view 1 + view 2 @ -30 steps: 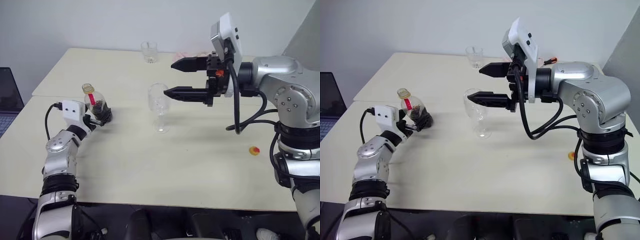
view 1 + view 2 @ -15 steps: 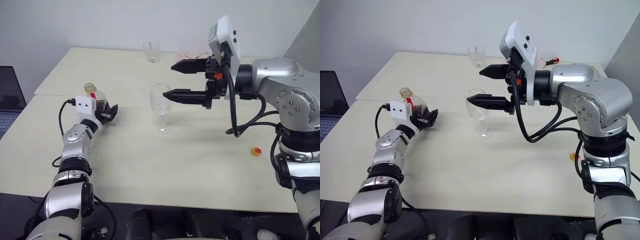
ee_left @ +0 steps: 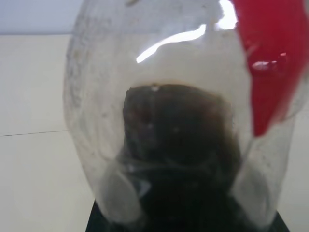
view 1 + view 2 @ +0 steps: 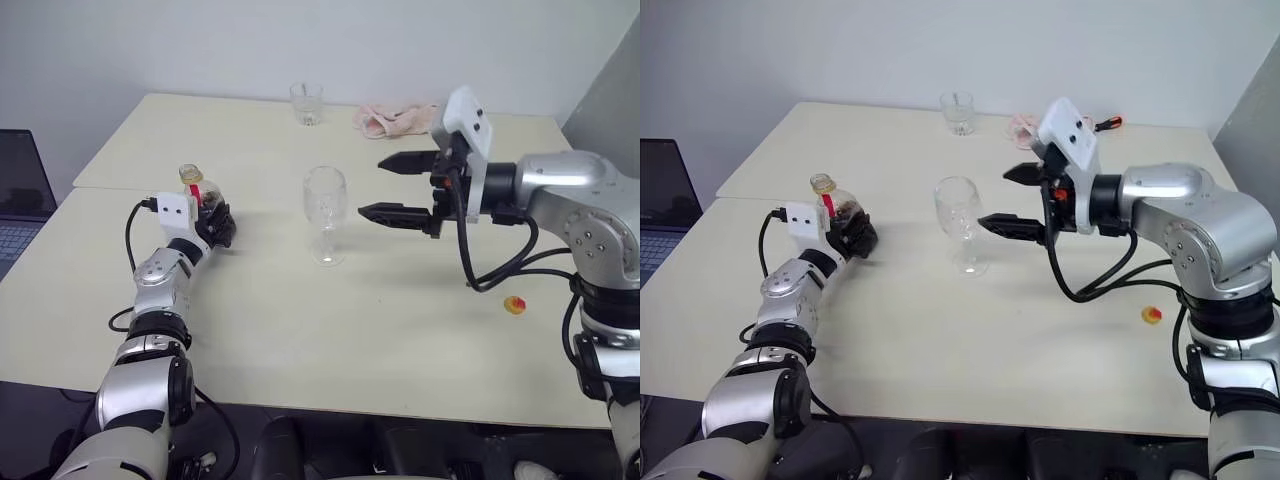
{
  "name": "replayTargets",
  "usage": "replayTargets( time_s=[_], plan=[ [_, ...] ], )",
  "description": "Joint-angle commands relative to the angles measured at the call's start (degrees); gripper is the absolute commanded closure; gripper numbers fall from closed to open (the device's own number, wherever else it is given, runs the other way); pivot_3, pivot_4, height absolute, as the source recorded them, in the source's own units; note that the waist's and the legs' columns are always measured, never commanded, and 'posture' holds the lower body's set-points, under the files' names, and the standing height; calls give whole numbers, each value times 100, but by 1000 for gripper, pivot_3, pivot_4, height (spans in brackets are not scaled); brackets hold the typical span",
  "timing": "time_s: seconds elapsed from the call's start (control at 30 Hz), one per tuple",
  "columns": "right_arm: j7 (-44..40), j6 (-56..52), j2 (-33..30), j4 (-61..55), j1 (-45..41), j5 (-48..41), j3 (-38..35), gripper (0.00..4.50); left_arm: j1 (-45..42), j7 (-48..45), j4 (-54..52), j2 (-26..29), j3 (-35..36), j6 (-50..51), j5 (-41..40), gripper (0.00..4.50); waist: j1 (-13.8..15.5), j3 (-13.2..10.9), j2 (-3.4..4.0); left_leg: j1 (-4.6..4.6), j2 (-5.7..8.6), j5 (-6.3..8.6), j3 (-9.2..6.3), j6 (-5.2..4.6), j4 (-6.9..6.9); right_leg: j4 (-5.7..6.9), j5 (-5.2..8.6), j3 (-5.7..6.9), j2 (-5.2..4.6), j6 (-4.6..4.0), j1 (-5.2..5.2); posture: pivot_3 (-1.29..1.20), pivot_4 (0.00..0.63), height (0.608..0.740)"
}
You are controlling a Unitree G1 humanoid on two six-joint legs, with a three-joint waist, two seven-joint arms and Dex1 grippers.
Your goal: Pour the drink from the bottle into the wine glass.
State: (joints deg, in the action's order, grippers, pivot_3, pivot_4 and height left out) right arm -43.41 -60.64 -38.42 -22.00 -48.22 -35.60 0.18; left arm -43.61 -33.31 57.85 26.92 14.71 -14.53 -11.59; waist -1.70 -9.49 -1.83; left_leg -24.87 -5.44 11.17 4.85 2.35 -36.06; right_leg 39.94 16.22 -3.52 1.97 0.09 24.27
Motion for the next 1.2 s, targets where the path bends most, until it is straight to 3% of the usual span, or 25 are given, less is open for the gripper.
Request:
replayTargets(
  time_s=[0.03, 0.33, 0.43, 0.7, 1.2],
  plan=[
    [423, -244, -146, -674, 357, -226, -711, 0, -272, -280, -571, 176, -180, -70, 80, 3420, 2, -2, -3, 0, -1, 0, 0, 1, 0, 1, 0, 0, 0, 0, 0, 0, 150, 740],
    [1433, 47, 566, -2360, 1995, -1018, -1907, 0, -1450, -317, -119, 238, -1071, -816, 1097, 3441, -5, -13, -22, 1, 11, -1, -7, 1, -5, 1, 6, -1, 1, 24, -10, 0, 150, 740],
    [1702, 19, 573, -2854, 2584, -1062, -1868, 0, -2002, -94, 239, 159, -1274, -1133, 1388, 3441, -13, -12, -33, 6, 12, -1, -2, 1, -5, 0, 3, -7, 0, 32, -10, 0, 150, 740],
    [2058, 1306, 1147, -3048, 3894, -450, -1497, 0, -2593, 167, 823, 255, -1854, -1986, 2177, 3449, -24, -14, -36, 6, 14, 0, 0, 1, -4, -3, 9, -11, 1, 43, -10, 0, 150, 740],
    [2043, 2423, 1153, -2906, 4447, 286, -485, 0, -2813, 978, 1107, 715, -2581, -2867, 3318, 3455, 2, -15, -38, 8, 9, -1, -2, 1, -8, 0, 10, -5, 5, 44, -12, 0, 150, 740]
  ],
)
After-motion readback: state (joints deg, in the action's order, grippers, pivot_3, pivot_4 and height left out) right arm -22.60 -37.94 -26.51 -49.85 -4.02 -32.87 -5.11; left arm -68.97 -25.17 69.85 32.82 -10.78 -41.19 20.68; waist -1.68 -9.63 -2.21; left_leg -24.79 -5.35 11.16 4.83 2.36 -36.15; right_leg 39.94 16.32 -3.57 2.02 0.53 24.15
